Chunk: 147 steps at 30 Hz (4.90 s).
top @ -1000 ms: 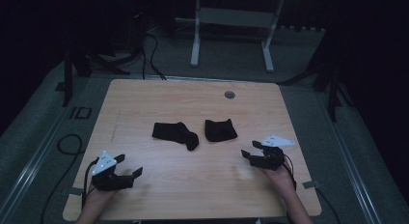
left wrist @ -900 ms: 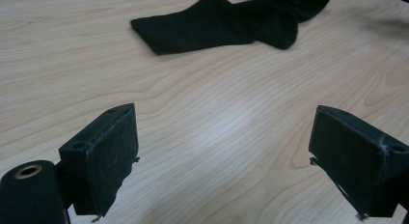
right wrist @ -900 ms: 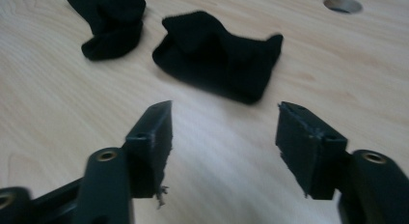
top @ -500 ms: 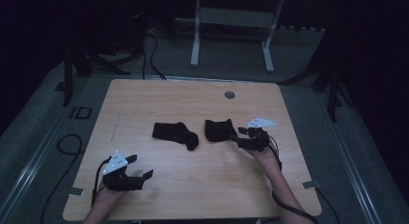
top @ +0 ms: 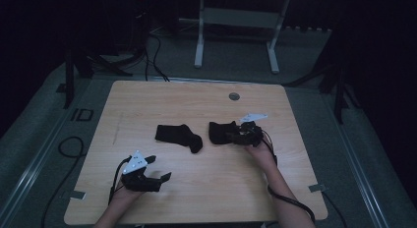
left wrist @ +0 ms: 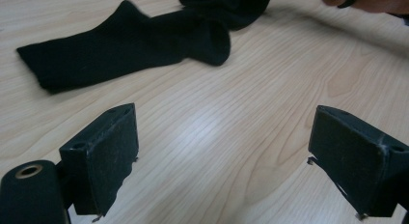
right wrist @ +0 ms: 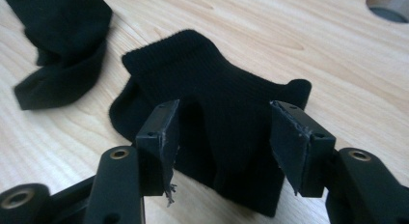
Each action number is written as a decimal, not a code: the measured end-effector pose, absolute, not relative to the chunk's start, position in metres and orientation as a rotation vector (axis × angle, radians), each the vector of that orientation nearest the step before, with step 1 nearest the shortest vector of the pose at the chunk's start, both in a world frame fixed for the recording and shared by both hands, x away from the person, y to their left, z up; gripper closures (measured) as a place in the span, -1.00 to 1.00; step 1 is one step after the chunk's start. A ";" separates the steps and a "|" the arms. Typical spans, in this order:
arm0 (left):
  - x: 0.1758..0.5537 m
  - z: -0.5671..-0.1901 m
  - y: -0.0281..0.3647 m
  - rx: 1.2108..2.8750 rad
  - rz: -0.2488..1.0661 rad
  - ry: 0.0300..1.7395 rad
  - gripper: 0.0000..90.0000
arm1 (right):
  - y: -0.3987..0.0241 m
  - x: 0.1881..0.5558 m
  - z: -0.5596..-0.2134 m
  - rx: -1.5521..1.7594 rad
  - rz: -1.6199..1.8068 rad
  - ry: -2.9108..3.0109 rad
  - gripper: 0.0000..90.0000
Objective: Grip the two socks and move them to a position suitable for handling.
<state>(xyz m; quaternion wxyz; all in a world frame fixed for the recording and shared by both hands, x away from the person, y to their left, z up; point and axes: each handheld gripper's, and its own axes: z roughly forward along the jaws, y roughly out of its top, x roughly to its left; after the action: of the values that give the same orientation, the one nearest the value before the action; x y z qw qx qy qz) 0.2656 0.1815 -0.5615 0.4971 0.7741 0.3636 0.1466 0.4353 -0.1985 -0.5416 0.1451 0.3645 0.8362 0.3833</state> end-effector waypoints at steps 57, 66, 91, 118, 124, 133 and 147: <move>0.296 -0.520 0.120 1.761 0.238 0.826 -0.70 | -0.168 0.360 -0.449 0.732 1.255 2.363 0.95; 0.291 -0.519 0.094 1.840 0.314 0.778 -0.67 | -0.153 0.353 -0.467 0.726 1.228 2.432 0.95; 0.286 -0.523 0.099 1.965 0.553 0.854 0.89 | -0.153 0.351 -0.485 0.770 1.351 2.523 0.32; 0.266 -0.532 0.124 2.000 0.586 0.871 0.89 | -0.149 0.395 -0.548 1.006 1.022 2.670 0.51; 0.266 -0.533 0.126 2.002 0.577 0.876 0.89 | -0.152 0.393 -0.548 0.995 1.039 2.693 0.95; 0.256 -0.522 0.131 1.982 0.619 0.841 0.90 | -0.180 0.369 -0.514 0.958 1.140 2.620 0.96; 0.222 -0.543 0.127 2.070 0.545 0.724 0.89 | -0.275 0.290 -0.507 1.154 1.270 2.513 0.96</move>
<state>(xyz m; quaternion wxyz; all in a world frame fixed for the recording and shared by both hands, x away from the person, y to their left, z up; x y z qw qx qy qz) 0.2218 0.1267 -0.5427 0.4269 0.8284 0.2898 0.2181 0.2902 -0.2748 -0.5066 0.0492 0.3786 0.8248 0.4170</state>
